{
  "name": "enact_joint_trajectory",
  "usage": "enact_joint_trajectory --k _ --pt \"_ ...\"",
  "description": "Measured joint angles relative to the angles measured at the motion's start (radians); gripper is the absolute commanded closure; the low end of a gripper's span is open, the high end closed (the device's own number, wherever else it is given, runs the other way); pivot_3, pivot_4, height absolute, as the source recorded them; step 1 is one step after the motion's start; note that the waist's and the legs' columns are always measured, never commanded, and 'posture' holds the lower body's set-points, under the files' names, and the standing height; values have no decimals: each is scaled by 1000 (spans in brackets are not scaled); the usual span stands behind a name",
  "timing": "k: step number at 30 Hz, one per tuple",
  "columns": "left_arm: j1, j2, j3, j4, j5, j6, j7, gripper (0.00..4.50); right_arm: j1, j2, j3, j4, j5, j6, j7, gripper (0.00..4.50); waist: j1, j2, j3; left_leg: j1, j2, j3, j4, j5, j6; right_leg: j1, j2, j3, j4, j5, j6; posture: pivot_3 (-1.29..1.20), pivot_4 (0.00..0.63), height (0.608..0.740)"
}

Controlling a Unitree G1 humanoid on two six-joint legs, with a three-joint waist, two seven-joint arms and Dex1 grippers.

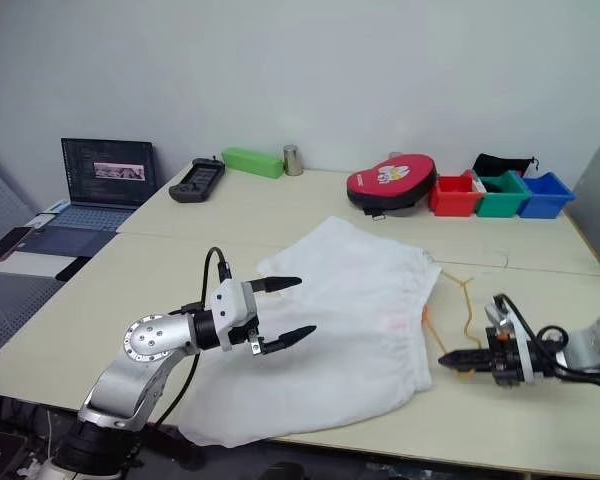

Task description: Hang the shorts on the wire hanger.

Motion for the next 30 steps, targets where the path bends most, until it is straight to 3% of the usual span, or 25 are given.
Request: enact_joint_trajectory --k 4,10,14,16,19,24,30 --pt "-61 -3 1 44 -1 -10 -3 17 -35 -41 28 -85 -101 -93 56 4500 3 0 0 -1 0 -1 0 0 0 0 0 -1 0 0 0 290 0 740" --pt "-309 -5 21 181 -20 19 -26 17 -149 -99 147 -191 -373 -385 117 4500 1 0 1 -2 0 -2 1 0 0 -2 0 -3 0 0 0 298 0 740" --pt "-661 11 47 440 -33 28 -99 17 -166 -14 258 -267 -650 -685 17 4500 -3 -3 1 -3 -1 -2 1 0 0 -3 1 -4 0 0 0 311 0 740" --pt "-761 19 58 528 -32 -4 -136 17 -143 6 288 -285 -726 -768 -6 4500 -2 -1 0 -3 -2 0 0 0 0 -4 0 -3 0 0 0 319 0 740" --pt "-931 39 45 800 18 -83 -240 17 -130 67 306 -285 -852 -862 -86 4500 -1 -2 0 -9 -3 1 0 1 -2 -11 0 -2 3 0 0 320 0 740" --pt "-1054 42 -39 1108 156 -287 -373 17 -129 135 316 -328 -990 -941 -157 4500 3 -2 0 -15 -3 -1 1 2 -3 -17 1 -4 3 1 -1 300 0 740" --pt "-1107 -16 -80 1304 265 -460 -381 17 -127 156 356 -405 -1130 -999 -184 4500 3 -2 0 -16 -3 -2 2 1 -1 -17 0 -4 3 1 -1 280 0 740"
